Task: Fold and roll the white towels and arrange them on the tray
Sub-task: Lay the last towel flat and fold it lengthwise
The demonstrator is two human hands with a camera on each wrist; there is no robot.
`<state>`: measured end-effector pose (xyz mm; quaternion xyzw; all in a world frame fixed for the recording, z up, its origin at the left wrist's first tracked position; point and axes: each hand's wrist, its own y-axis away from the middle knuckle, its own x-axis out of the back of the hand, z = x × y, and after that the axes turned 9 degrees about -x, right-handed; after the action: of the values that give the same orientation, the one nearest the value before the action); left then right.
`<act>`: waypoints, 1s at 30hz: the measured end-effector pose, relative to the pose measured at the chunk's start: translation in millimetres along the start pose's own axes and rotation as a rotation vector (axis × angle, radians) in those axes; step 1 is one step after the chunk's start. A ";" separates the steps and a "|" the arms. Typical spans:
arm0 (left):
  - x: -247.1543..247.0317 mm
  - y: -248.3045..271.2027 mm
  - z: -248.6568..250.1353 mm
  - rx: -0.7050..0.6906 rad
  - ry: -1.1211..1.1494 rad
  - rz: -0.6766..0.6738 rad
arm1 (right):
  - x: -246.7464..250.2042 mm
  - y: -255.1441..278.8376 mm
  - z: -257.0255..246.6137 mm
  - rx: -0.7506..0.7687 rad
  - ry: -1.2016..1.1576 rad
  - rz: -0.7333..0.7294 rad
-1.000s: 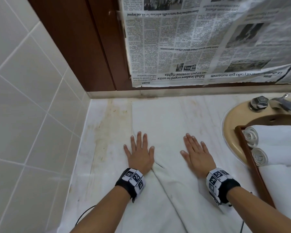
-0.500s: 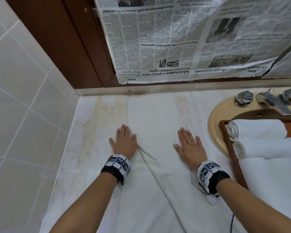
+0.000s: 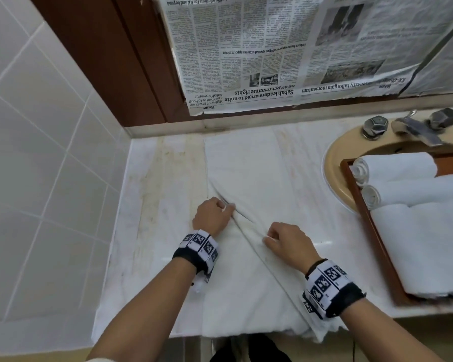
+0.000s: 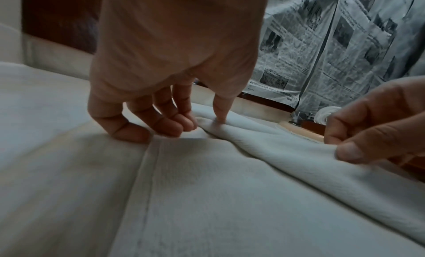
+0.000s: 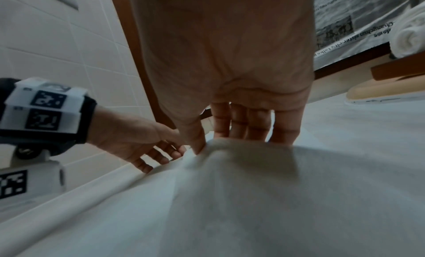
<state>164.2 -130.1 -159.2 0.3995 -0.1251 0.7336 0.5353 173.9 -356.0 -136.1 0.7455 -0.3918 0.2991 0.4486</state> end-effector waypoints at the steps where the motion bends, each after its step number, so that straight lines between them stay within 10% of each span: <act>1: -0.5 1.2 3.4 0.015 -0.015 -0.015 | -2.0 4.3 -3.5 -0.008 0.012 0.015; 19: 32.0 23.5 -27.9 0.038 0.074 -0.117 | -34.2 68.2 -93.8 0.067 -0.267 0.071; 30: 24.8 35.3 -53.2 -0.047 0.042 -0.010 | -81.3 78.9 -103.8 0.103 -0.118 -0.193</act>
<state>106.2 -94.5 -167.3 0.3721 -0.1293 0.7360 0.5505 55.1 -259.4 -123.2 0.8182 -0.3279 0.2299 0.4124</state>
